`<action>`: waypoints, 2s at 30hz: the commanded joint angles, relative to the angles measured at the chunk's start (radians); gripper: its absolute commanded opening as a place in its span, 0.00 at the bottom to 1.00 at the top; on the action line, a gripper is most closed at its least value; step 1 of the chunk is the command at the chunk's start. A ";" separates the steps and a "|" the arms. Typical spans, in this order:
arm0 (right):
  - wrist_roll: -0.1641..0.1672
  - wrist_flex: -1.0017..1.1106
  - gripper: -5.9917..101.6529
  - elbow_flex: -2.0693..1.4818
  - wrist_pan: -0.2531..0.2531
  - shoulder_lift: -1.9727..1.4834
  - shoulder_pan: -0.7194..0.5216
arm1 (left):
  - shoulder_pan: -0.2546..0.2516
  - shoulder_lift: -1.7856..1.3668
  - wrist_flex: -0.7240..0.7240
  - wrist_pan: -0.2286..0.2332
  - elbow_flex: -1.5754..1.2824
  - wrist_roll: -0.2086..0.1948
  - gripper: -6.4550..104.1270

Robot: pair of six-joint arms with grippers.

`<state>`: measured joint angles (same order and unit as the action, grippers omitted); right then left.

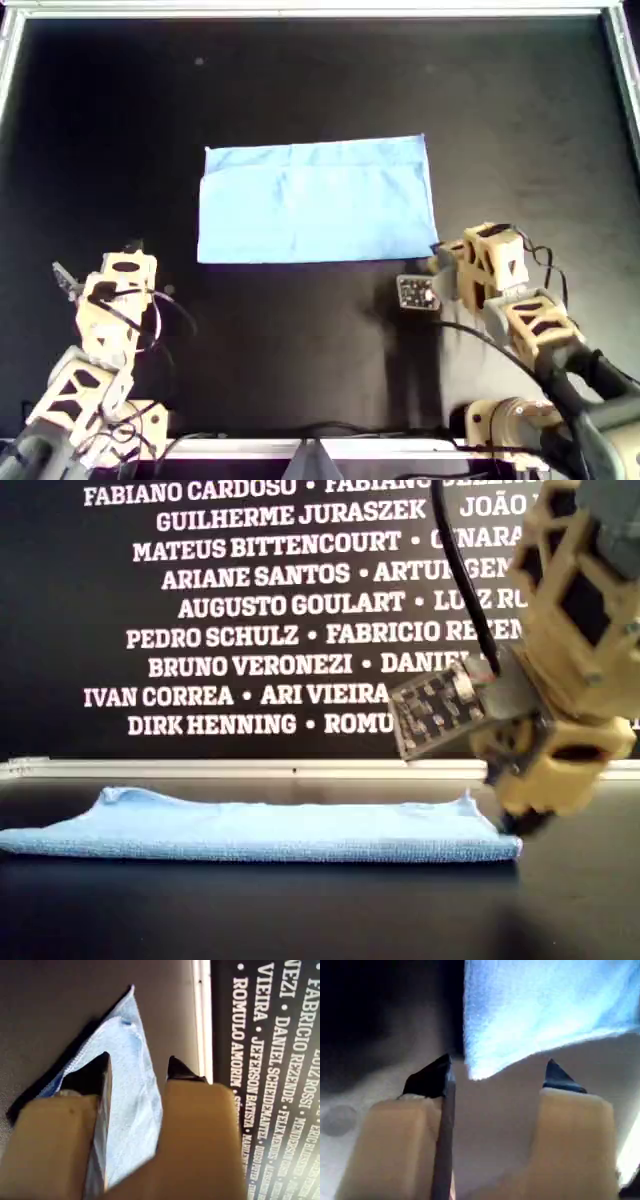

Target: Fold a cloth

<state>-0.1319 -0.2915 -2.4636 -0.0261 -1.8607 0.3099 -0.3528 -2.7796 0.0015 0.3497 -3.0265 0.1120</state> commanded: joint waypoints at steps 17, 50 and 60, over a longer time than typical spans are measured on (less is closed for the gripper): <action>-0.026 0.009 0.73 0.354 -0.025 0.327 0.015 | 0.021 -0.003 0.000 -0.003 0.006 0.005 0.42; -0.029 0.018 0.05 0.324 -0.009 0.299 -0.101 | 0.021 -0.005 0.000 -0.002 0.006 0.005 0.42; -0.029 0.020 0.05 0.275 -0.028 0.183 -0.117 | 0.015 -0.005 0.000 -0.002 0.006 0.003 0.42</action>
<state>-0.1565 -0.2915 -2.2074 -0.0430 -1.5662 0.1871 -0.3528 -2.7796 0.0015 0.3497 -3.0265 0.1120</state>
